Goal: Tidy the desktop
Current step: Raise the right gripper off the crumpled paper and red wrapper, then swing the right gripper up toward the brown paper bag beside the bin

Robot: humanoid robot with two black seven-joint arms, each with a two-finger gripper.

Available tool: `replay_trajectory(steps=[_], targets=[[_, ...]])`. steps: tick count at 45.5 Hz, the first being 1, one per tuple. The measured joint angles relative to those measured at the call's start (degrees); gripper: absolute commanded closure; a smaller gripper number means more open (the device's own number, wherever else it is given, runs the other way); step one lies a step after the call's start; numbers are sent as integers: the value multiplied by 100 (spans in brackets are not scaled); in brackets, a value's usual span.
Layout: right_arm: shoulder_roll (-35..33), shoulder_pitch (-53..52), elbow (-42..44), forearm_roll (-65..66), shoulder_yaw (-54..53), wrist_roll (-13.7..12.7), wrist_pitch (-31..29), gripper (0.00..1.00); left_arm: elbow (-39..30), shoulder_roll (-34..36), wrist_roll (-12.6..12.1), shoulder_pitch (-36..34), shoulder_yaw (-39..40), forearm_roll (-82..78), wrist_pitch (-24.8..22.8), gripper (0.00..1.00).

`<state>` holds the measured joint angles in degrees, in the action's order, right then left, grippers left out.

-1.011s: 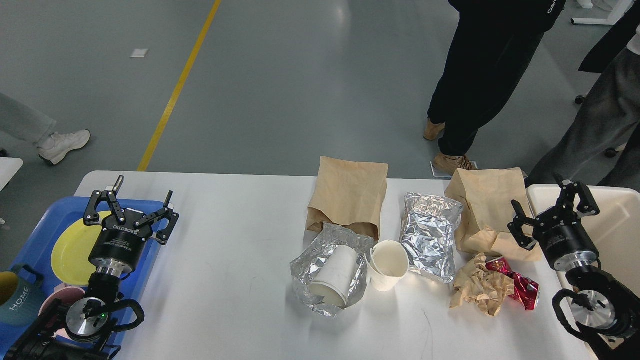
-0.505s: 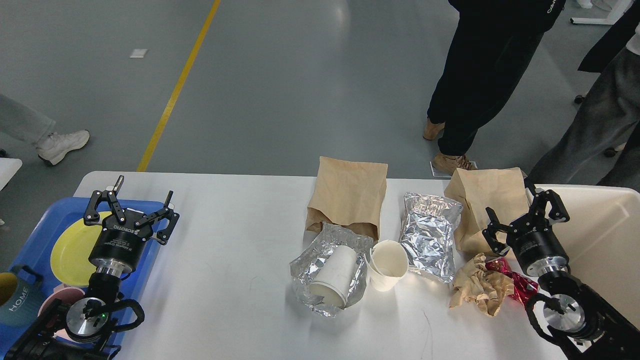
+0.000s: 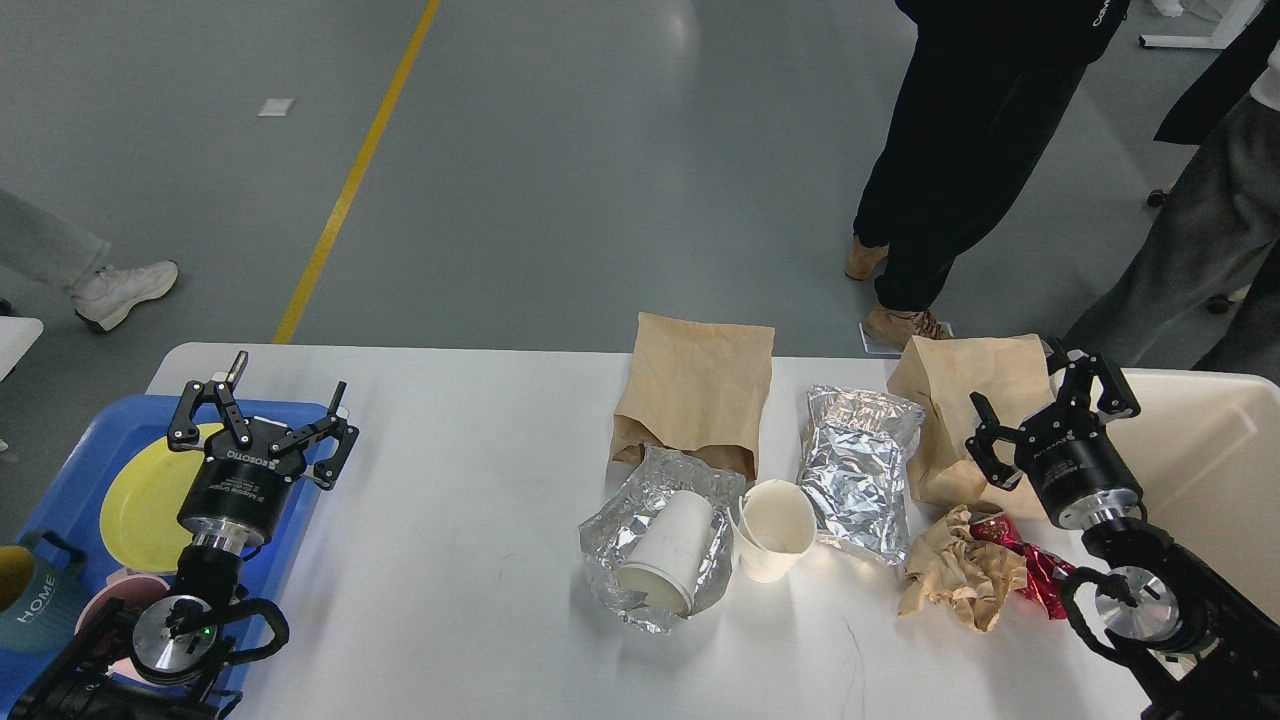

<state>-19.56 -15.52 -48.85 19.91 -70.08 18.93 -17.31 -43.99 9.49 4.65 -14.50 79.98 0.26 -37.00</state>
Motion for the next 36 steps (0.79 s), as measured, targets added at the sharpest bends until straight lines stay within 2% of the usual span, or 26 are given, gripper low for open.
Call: replay_trajectory(steps=[9, 12, 13, 16, 20, 25, 31, 36], targets=[[-101, -24, -45, 1, 68, 23, -133, 0, 0, 0, 0, 0, 0, 0, 0, 3], [-351, -25, -67, -7, 326, 24, -436, 0, 0, 0, 0, 0, 0, 0, 0, 3], [-886, -117, -75, -27, 874, 32, -841, 0, 0, 0, 0, 0, 0, 0, 0, 3], [-1093, -260, -80, -35, 1222, 29, -934, 0, 0, 0, 0, 0, 0, 0, 0, 3], [-2222, -1363, -78, -36, 2993, 25, -1138, 0, 1, 0, 1, -1, 0, 1, 0, 3], [-2915, -2924, -58, -51, 5261, -4, -1210, 0, 3, 0, 0, 0, 0, 0, 0, 3], [-3001, -4919, -74, -59, 7922, -14, -1224, 0, 2, 0, 0, 0, 0, 0, 0, 3], [-2610, -6506, -78, -64, 10192, -14, -1224, 0, 2, 0, 0, 0, 0, 0, 0, 3]])
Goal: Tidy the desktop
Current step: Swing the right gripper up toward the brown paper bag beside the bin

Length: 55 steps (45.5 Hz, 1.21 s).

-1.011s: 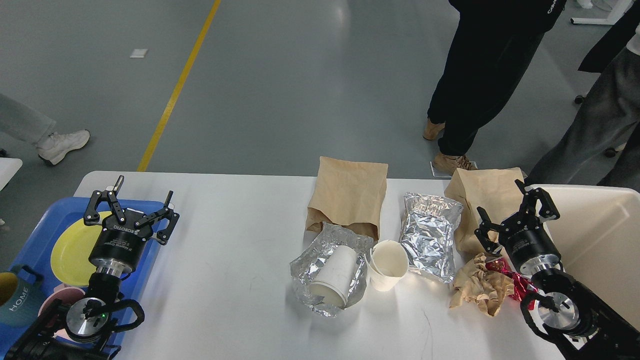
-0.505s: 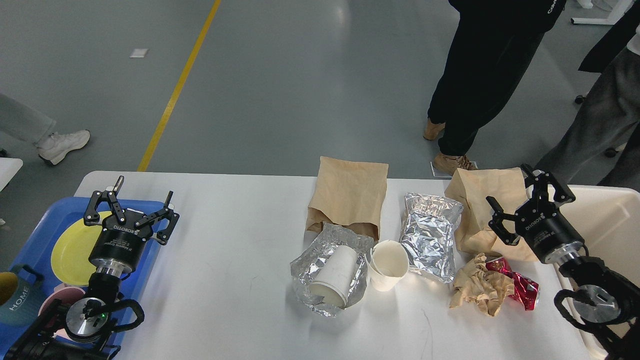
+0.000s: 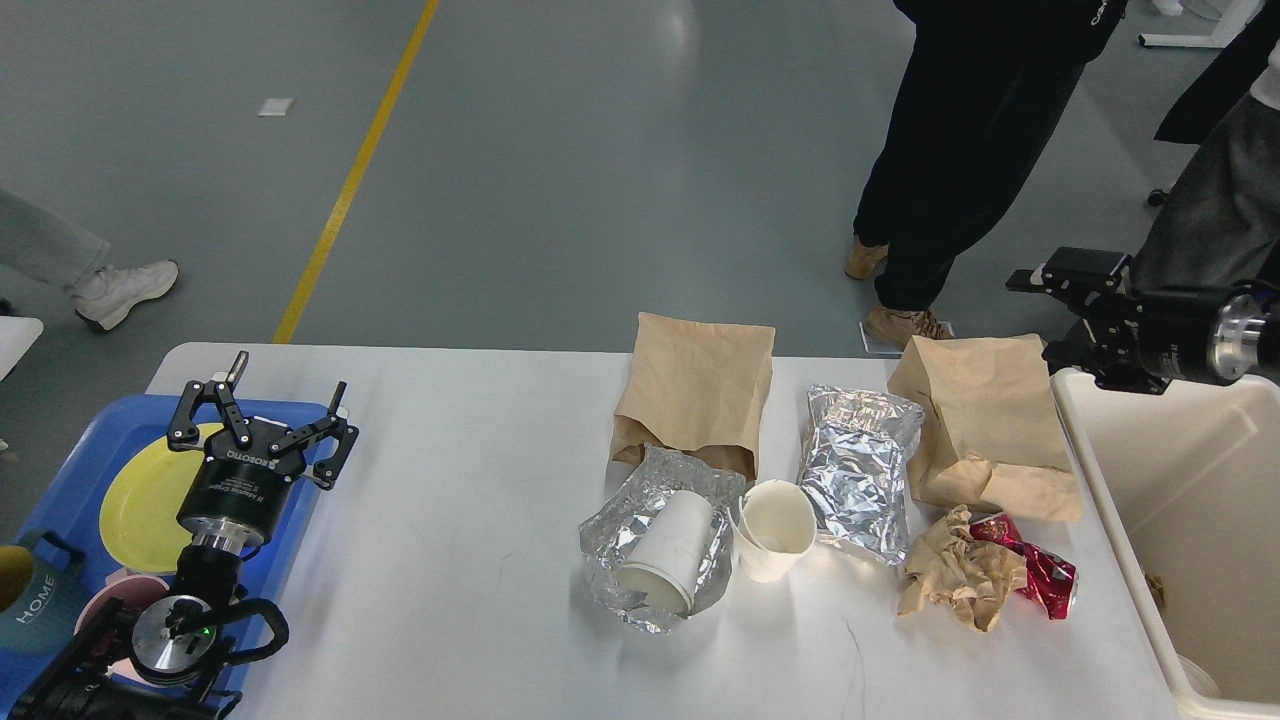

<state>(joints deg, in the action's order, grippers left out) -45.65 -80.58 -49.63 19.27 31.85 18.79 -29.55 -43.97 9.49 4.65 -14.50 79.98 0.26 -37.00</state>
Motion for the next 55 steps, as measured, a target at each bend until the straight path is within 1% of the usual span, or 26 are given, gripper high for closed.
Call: replay_trajectory(steps=[2, 6, 10, 14, 16, 20, 21, 23, 24, 27, 30, 32, 35, 38, 42, 50, 55], targets=[[253, -477, -17, -1, 787, 4, -2, 0, 0, 0, 0, 0, 0, 0, 0, 3], [1014, -1377, -64, -27, 2377, 10, -110, 0, 0, 0, 0, 0, 0, 0, 0, 3], [1713, -2006, -287, -252, 3425, 11, -466, 0, 0, 0, 0, 0, 0, 0, 0, 3], [2317, -2576, -625, -445, 4077, -18, -928, 0, 0, 0, 0, 0, 0, 0, 0, 3], [2722, -3014, -902, -482, 4460, -40, -1174, 0, 0, 0, 0, 0, 0, 0, 0, 3], [3295, -3589, -1351, -513, 4978, -101, -1374, 0, 0, 0, 0, 0, 0, 0, 0, 3], [3423, -3710, -1478, -522, 5065, -142, -1407, 0, 0, 0, 0, 0, 0, 0, 0, 3], [3630, -3976, -1823, -541, 5192, -320, -1451, 0, 0, 0, 0, 0, 0, 0, 0, 3], [3698, -4136, -2045, -553, 5222, -474, -1455, 0, 0, 0, 0, 0, 0, 0, 0, 3], [3755, -4585, -2577, -572, 5188, -933, -1438, 0, 0, 0, 0, 0, 0, 0, 0, 3], [3664, -5061, -3129, -586, 5055, -1424, -1437, 0, 0, 0, 0, 0, 0, 0, 0, 3], [3540, -5301, -3413, -590, 4982, -1634, -1455, 0, 0, 0, 0, 0, 0, 1, 0, 3], [3332, -5673, -3793, -591, 4888, -1850, -1482, 0, 0, 0, 0, 0, 0, 0, 0, 3], [3174, -5916, -4064, -597, 4843, -1994, -1534, 0, 0, 0, -10, 0, 2, 0, 0, 3], [2991, -6108, -4259, -698, 4815, -2085, -1593, 0, 0, 0, -17, 0, 7, 0, 0, 3], [2878, -6174, -4307, -911, 4700, -2107, -1523, 0, -4, 0, -25, 0, 8, 0, 0, 3], [2864, -6171, -4279, -932, 4454, -2104, -1347, 0, -5, 0, -26, 0, 8, 0, 0, 3]])
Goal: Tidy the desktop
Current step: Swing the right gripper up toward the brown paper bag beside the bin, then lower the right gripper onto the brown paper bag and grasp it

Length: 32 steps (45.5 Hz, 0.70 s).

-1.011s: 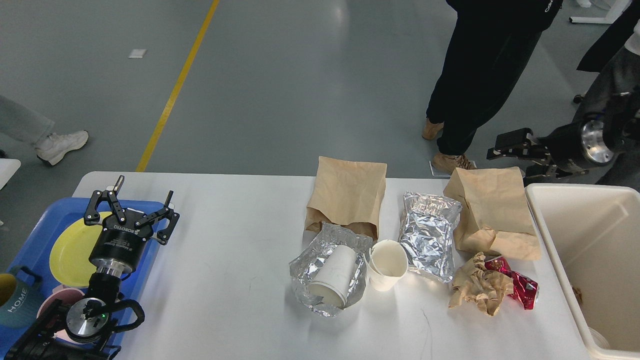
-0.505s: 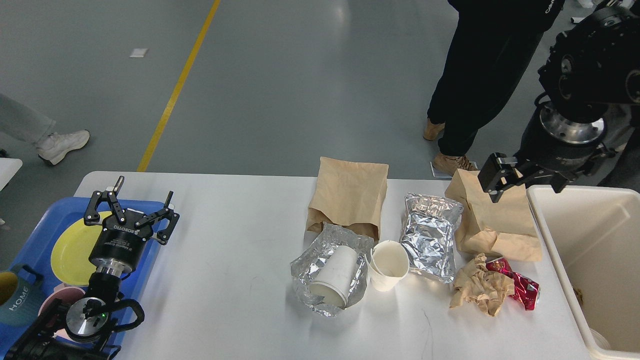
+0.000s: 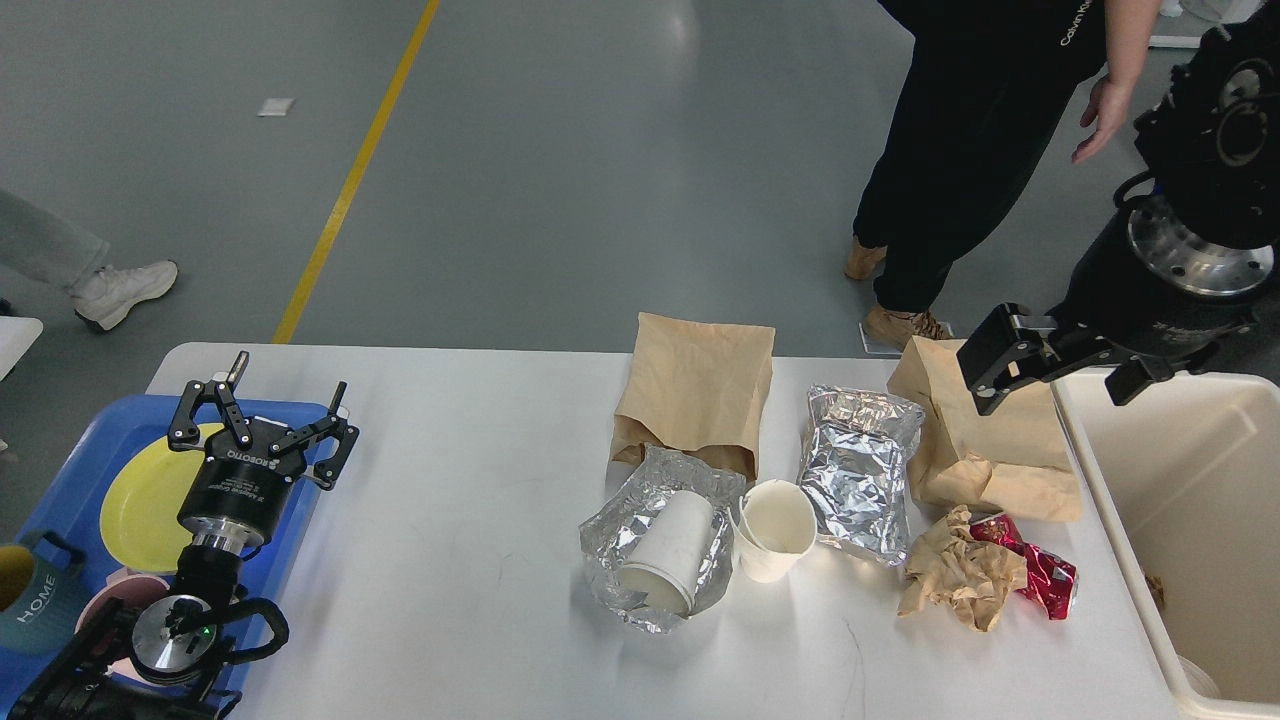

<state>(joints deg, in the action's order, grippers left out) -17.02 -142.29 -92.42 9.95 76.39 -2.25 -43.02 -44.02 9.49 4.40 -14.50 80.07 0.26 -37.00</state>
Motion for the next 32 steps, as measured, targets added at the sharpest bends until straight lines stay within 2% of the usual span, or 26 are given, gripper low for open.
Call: replay_trajectory(steps=[8, 13, 19, 25, 32], targets=[[33, 237, 12, 88, -211, -10, 601, 0, 0, 0, 0, 0, 0, 0, 0, 3], [57, 441, 36, 269, -268, -12, 724, 0, 0, 0, 0, 0, 0, 0, 0, 3], [12, 983, 400, 437, -461, -12, 1043, 0, 0, 0, -1, 0, 0, 0, 0, 3], [-15, 2024, 1139, 524, -556, -10, 1564, 0, 0, 0, -1, 0, 1, 0, 0, 3], [46, 3610, 2538, 723, -559, 36, 1916, 0, 0, 0, -1, 0, -6, 0, 0, 3]])
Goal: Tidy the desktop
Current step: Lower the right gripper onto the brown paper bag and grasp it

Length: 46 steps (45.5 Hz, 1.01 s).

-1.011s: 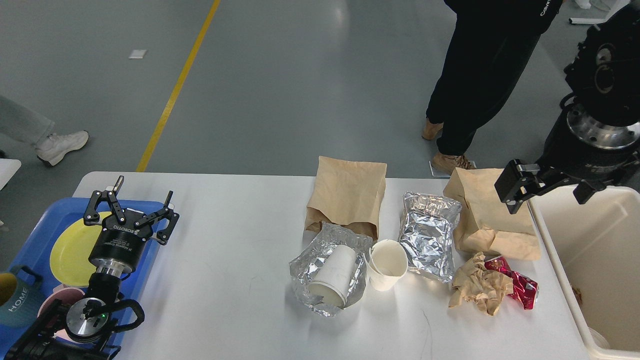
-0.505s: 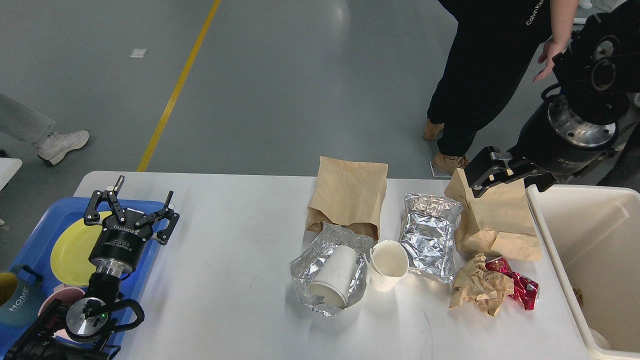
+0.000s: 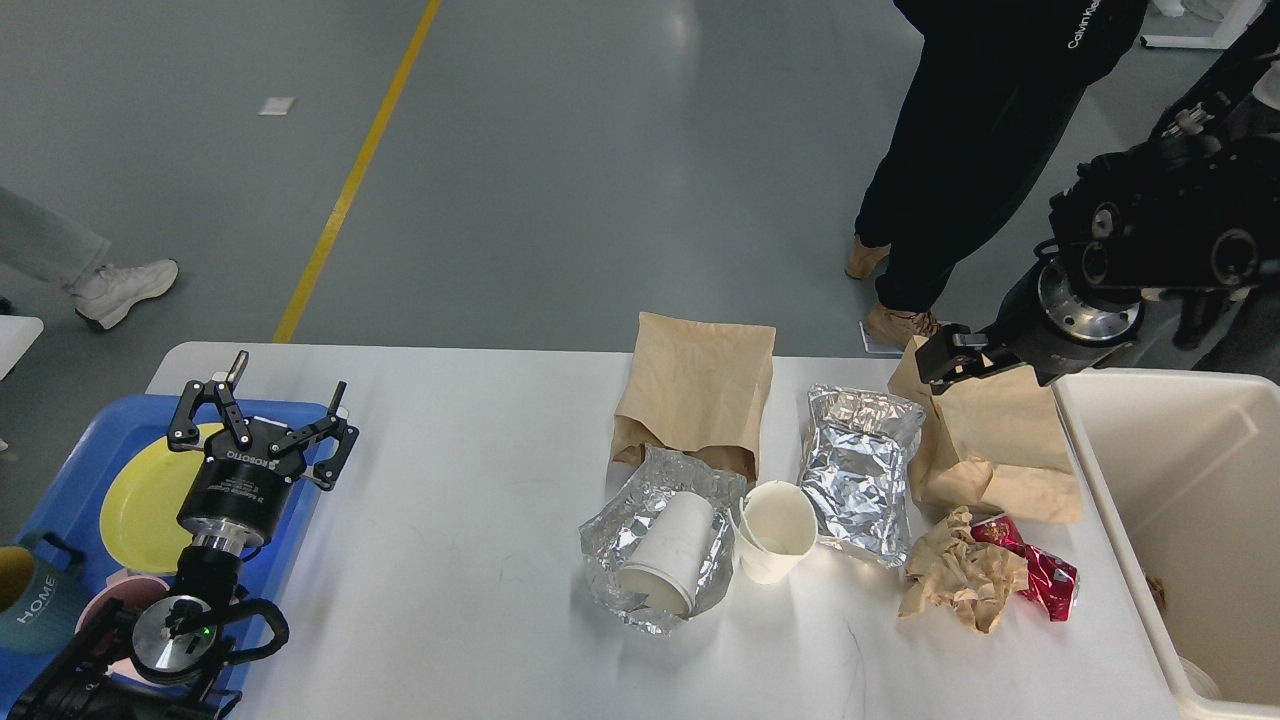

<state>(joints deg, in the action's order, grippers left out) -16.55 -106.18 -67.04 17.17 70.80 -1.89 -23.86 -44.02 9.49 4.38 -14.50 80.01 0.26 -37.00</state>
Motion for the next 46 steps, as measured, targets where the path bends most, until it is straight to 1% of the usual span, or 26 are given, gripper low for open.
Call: replay_trajectory(steps=[8, 11, 15, 17, 21, 27, 36, 43, 46], targets=[[266, 1483, 1721, 477, -211, 100, 126, 0, 0, 0, 8, 0, -2, 0, 0, 3], [321, 1928, 2307, 521, -314, 239, 134, 0, 0, 0, 10, 0, -1, 0, 0, 3], [467, 2485, 3051, 525, -425, 595, 105, 0, 0, 0, 10, 0, 4, 0, 0, 3], [569, 2742, 3394, 524, -451, 714, 93, 0, 0, 0, 10, 0, 4, 0, -5, 3], [742, 3238, 3969, 525, -452, 796, 90, 0, 0, 0, 7, 0, 5, 0, -9, 3], [838, 3683, 4447, 543, -451, 804, 140, 0, 0, 0, 3, 0, 6, 0, -9, 3], [883, 4071, 4686, 577, -434, 667, 386, 0, 0, 0, 2, 0, 6, 0, -9, 3], [929, 4358, 4777, 722, -467, 457, 756, 0, 0, 0, 2, 0, 6, 0, -9, 3], [932, 4486, 4804, 724, -483, 381, 899, 3, 0, 0, 2, 0, 6, 0, -9, 3]])
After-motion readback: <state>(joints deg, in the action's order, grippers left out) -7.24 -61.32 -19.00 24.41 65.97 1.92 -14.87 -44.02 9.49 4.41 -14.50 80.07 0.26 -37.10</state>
